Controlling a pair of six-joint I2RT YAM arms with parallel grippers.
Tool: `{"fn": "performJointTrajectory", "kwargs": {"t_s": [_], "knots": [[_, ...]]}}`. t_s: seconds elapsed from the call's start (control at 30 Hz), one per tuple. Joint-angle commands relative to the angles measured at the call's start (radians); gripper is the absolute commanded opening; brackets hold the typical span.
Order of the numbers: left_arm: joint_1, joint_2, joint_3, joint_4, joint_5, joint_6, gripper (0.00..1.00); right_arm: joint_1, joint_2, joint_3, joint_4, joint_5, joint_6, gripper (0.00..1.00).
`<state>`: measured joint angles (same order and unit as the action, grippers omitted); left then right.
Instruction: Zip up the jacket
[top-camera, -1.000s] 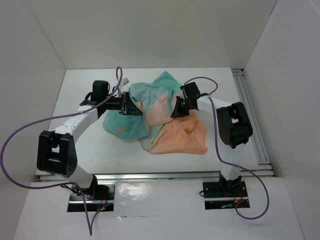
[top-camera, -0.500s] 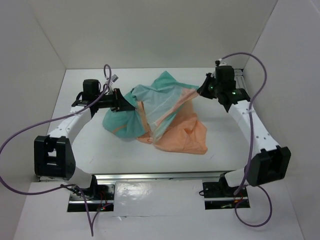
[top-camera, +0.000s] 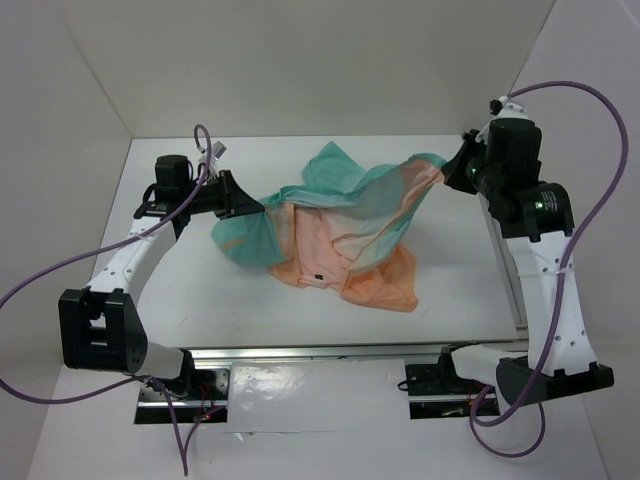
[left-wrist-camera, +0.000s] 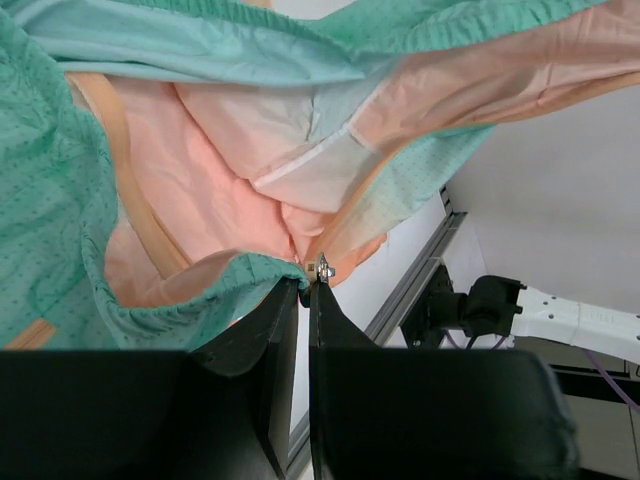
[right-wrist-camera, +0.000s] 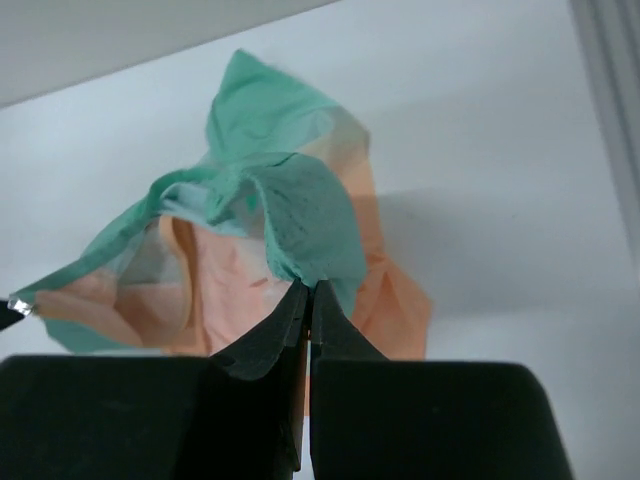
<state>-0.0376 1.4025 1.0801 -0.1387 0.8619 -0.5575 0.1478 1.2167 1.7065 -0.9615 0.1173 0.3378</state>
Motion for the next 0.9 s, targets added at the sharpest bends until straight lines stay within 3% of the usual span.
{"fn": "performJointTrajectory", "kwargs": {"t_s": [0.0, 0.27, 0.43, 0.57, 0.6, 0.63, 0.7, 0.73, 0.87], "knots": [[0.005, -0.023, 0.017, -0.015, -0.006, 0.007, 0.00, 0.047, 0.104, -0.074, 0.019, -0.181, -0.010, 0.00], [0.005, -0.023, 0.027, -0.064, -0.050, 0.016, 0.00, 0.373, 0.401, -0.192, 0.330, -0.139, 0.142, 0.00], [0.005, -0.023, 0.037, -0.088, -0.060, 0.025, 0.00, 0.460, 0.637, -0.140, 0.409, -0.202, 0.141, 0.00], [0.005, -0.023, 0.027, -0.088, -0.069, 0.025, 0.00, 0.460, 0.720, -0.130, 0.461, -0.251, 0.119, 0.01], [0.005, -0.023, 0.027, -0.088, -0.069, 0.025, 0.00, 0.451, 0.730, -0.130, 0.484, -0.267, 0.109, 0.06], [0.005, -0.023, 0.018, -0.097, -0.069, 0.025, 0.00, 0.441, 0.745, -0.116, 0.484, -0.283, 0.095, 0.17], [0.005, -0.023, 0.018, -0.098, -0.078, 0.025, 0.00, 0.441, 0.754, -0.085, 0.462, -0.321, 0.037, 0.25], [0.005, -0.023, 0.018, -0.098, -0.078, 0.025, 0.00, 0.441, 0.754, -0.076, 0.461, -0.338, 0.012, 0.38], [0.005, -0.023, 0.018, -0.107, -0.087, 0.025, 0.00, 0.432, 0.733, -0.065, 0.403, -0.395, -0.111, 0.54]]}}
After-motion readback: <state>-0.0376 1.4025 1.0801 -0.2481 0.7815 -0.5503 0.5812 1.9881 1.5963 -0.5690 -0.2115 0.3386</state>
